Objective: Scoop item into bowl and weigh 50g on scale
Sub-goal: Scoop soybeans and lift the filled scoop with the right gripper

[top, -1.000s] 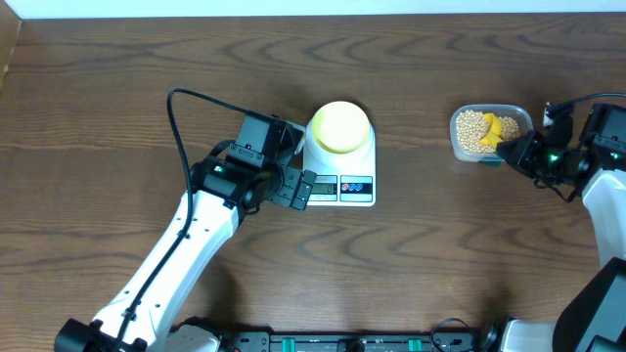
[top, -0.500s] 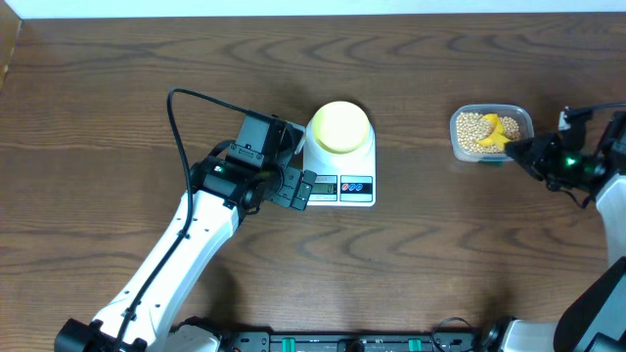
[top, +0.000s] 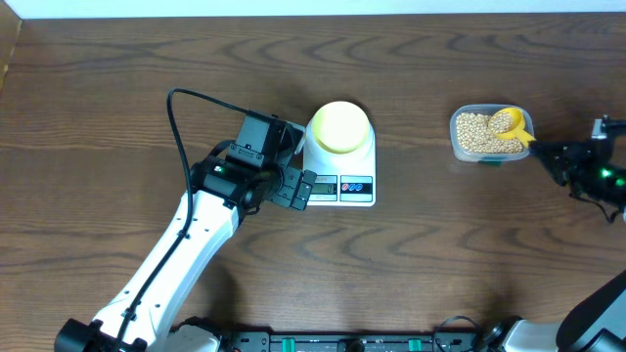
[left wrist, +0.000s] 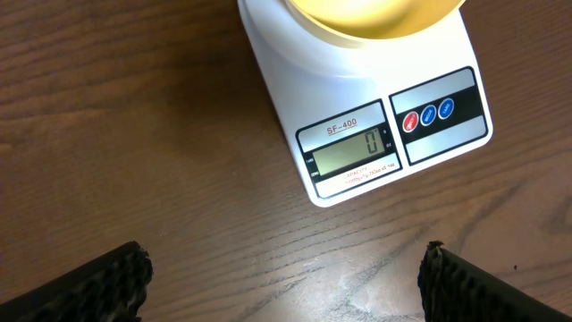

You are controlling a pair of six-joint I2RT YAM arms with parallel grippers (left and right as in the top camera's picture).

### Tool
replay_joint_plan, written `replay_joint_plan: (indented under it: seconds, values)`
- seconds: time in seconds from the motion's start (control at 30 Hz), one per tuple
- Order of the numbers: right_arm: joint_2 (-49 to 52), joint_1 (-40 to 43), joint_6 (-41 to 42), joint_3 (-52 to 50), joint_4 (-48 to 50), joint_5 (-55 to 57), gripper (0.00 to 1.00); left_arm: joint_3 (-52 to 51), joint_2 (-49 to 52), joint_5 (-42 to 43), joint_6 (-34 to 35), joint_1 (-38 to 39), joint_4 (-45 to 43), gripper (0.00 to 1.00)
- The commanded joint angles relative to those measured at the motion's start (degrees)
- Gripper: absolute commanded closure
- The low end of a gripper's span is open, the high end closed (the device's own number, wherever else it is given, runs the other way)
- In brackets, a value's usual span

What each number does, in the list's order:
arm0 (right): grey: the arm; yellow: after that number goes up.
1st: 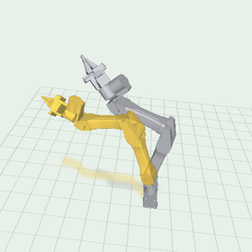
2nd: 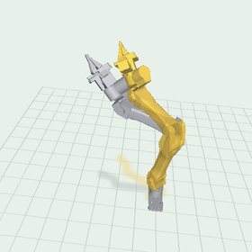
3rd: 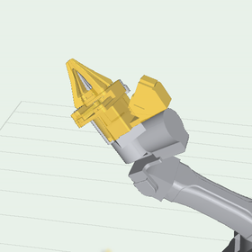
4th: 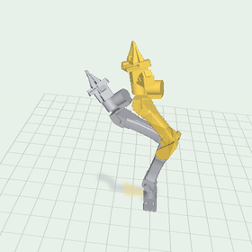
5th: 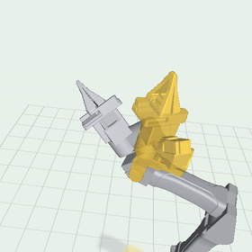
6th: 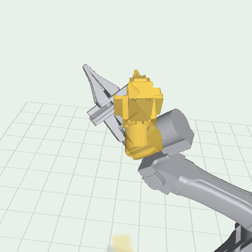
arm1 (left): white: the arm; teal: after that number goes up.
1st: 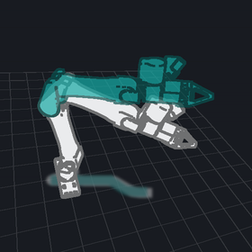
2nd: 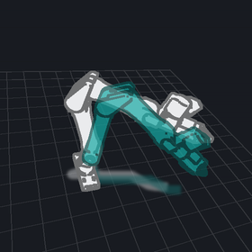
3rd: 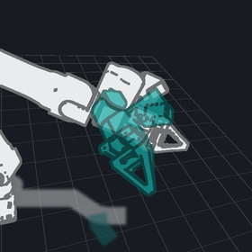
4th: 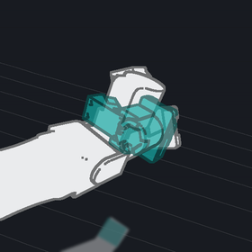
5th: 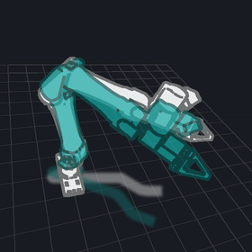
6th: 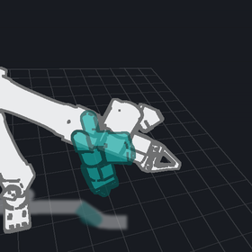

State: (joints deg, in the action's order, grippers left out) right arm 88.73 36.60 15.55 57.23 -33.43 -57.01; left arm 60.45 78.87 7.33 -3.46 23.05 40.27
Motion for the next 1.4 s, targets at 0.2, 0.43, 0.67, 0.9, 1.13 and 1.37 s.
replay_joint_plan:
  seconds: [0.2, 0.43, 0.67, 0.9, 1.13, 1.37]
  values:
    - [0.52, 7.17, 0.28, -0.35, -3.67, -11.21, 0.99, 0.00, -0.20, -0.33, -0.81, 0.13, 0.13, 0.02]
    - [0.52, 8.74, 0.31, -0.35, -3.69, -21.57, 0.99, 0.00, -0.20, -0.33, -0.81, 0.13, 0.13, 0.02]
    - [0.52, 7.85, 2.58, -0.35, -4.17, -27.78, 0.99, 0.00, -0.20, -0.33, -0.81, 0.13, 0.13, 0.02]
    - [0.52, 0.72, 6.08, -0.35, -4.22, -27.36, 0.99, 0.00, -0.20, -0.33, -0.81, 0.13, 0.13, 0.02]
    - [0.52, -11.10, 14.47, -0.35, 1.27, -22.97, 0.99, 0.00, -0.20, -0.33, -0.81, 0.13, 0.13, 0.02]
    - [0.52, -21.88, 28.70, -0.35, 16.63, -18.36, 0.99, 0.00, -0.20, -0.33, -0.81, 0.13, 0.13, 0.02]
